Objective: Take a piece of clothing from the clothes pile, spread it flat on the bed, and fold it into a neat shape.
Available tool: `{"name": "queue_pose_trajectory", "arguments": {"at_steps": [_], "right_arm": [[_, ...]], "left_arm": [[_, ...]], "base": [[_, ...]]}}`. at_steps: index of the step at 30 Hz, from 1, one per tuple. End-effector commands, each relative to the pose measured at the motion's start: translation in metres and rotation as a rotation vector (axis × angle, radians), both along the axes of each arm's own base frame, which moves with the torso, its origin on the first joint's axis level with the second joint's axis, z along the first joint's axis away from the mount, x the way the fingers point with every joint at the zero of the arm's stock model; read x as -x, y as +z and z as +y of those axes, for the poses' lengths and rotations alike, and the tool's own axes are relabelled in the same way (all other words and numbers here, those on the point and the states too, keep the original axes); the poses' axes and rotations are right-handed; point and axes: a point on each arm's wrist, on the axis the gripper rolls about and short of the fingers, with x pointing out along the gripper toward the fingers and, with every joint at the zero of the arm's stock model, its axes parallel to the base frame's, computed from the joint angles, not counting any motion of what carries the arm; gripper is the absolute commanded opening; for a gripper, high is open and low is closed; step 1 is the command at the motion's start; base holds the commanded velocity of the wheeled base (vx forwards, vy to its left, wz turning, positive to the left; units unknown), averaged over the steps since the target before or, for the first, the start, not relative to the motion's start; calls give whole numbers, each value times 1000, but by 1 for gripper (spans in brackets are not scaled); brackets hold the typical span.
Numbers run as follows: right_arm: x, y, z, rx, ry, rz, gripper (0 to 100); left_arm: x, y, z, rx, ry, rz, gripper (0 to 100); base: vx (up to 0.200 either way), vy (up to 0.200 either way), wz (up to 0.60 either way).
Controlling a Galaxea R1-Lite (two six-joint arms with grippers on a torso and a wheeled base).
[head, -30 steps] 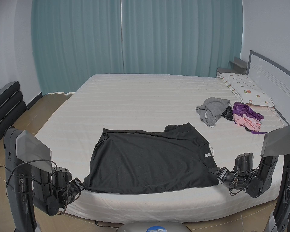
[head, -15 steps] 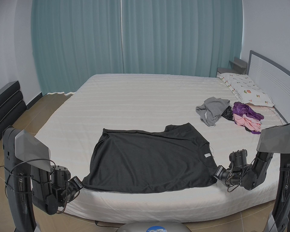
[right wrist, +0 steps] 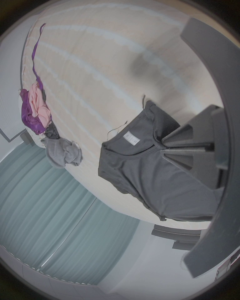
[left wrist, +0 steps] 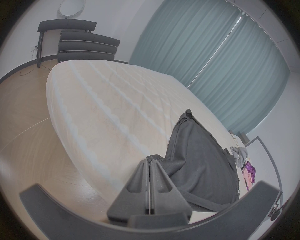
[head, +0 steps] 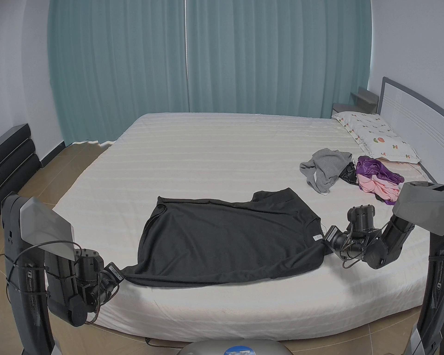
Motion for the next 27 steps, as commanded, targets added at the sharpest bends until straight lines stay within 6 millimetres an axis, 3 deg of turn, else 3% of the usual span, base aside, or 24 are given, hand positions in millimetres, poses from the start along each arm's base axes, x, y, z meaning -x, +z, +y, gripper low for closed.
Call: {"name": "queue_pose_trajectory", "arguments": {"at_steps": [1, 12, 17, 18, 23, 27], "right_arm": [[-26, 11, 4, -11, -8, -46, 0], [-86, 15, 11, -8, -17, -59, 0], [-104, -5, 14, 5, -20, -20, 0], [-108, -7, 14, 4, -21, -25, 100], [-114, -13, 12, -10, -18, -47, 100], [-111, 5, 11, -10, 9, -104, 100]], "left_arm": [[-8, 2, 10, 0, 39, -40, 0], [-22, -8, 14, 2, 55, -56, 0], [-25, -14, 14, 1, 55, -49, 0], [-26, -15, 14, -1, 53, -48, 0], [-26, -15, 13, -2, 46, -46, 0], [-26, -15, 13, -1, 45, -46, 0]], "base": [[0, 0, 0], [0, 0, 0], [0, 0, 0], [0, 0, 0], [0, 0, 0], [0, 0, 0]]}}
